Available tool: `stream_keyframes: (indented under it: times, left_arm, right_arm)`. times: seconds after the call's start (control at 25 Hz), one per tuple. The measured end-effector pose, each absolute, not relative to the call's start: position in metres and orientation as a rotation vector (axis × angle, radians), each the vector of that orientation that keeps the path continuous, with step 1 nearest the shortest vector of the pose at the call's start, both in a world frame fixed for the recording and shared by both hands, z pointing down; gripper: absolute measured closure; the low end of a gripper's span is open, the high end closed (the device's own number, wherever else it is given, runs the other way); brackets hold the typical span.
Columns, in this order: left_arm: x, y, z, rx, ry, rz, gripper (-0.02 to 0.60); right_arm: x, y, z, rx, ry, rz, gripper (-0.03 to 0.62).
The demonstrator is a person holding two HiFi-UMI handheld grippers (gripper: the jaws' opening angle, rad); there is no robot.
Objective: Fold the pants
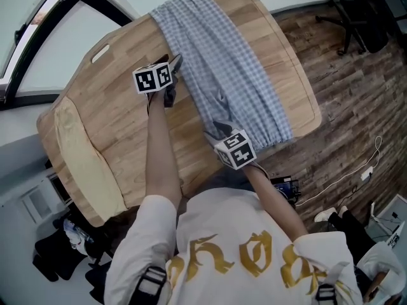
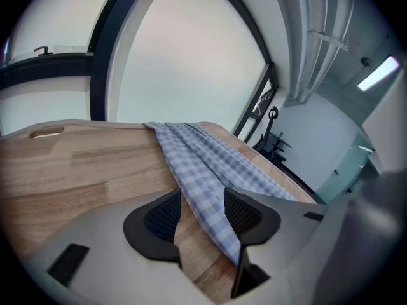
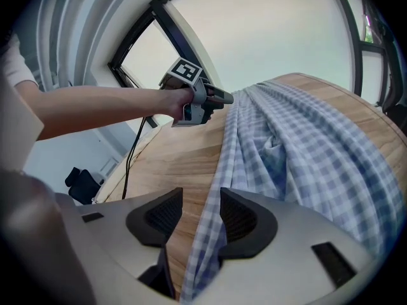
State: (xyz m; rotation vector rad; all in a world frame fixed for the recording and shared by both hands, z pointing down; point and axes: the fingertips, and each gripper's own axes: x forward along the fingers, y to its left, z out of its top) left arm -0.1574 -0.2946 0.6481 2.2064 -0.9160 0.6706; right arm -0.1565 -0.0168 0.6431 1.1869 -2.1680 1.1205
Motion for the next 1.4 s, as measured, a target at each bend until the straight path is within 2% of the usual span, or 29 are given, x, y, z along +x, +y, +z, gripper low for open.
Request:
stream_keyframes:
  times: [0.36, 0.44, 0.48, 0.52, 0.6, 0.68, 0.76, 1.04, 1.12, 1.32, 1.4]
  left_arm:
    - [-0.151, -0.29, 0.666, 2.133, -0.889, 0.682, 0.376]
    - [-0.15, -0.291, 0.669, 2.115, -0.875, 0.667, 0.377]
    - [-0.15, -0.291, 0.669, 2.109, -0.868, 0.657, 0.378]
    - [-0.149, -0.292, 0.669, 2.106, -0.866, 0.647, 0.391]
    - [-0.149, -0.295, 0.668, 2.099, -0.877, 0.618, 0.438]
    - [-0.151, -0.298, 0.667, 2.087, -0.893, 0.595, 0.498]
    - [-0.152, -0.297, 0.667, 2.085, -0.894, 0.603, 0.521]
    - [-0.151, -0.299, 0.667, 2.09, -0.875, 0.598, 0.532]
    - [-0.152, -0.299, 0.665, 2.091, -0.877, 0.583, 0.534]
    - [-0.161, -0.3, 0.661, 2.11, -0.895, 0.599, 0.535]
    - [-0.166, -0.301, 0.661, 2.102, -0.901, 0.593, 0.535]
  right_arm:
    - [-0.153, -0.01, 0.66, 1.185, -2.069, 1.101, 0.393]
    - [-0.154, -0.012, 0.661, 1.189, -2.059, 1.088, 0.406]
    - [-0.153, -0.013, 0.661, 1.195, -2.055, 1.073, 0.435]
    - [-0.151, -0.015, 0.661, 1.203, -2.051, 1.056, 0.479]
    - [-0.149, -0.017, 0.662, 1.212, -2.049, 1.036, 0.526]
    - [-0.149, -0.019, 0.663, 1.219, -2.055, 1.033, 0.555]
    - [-0.149, -0.019, 0.662, 1.229, -2.058, 1.032, 0.565]
    - [-0.147, -0.018, 0.661, 1.229, -2.039, 1.032, 0.567]
    - [-0.153, -0.015, 0.659, 1.188, -2.062, 1.051, 0.497]
    - [-0.17, -0.017, 0.657, 1.115, -2.119, 1.014, 0.48]
    - [-0.172, -0.014, 0.668, 1.083, -2.076, 1.005, 0.446]
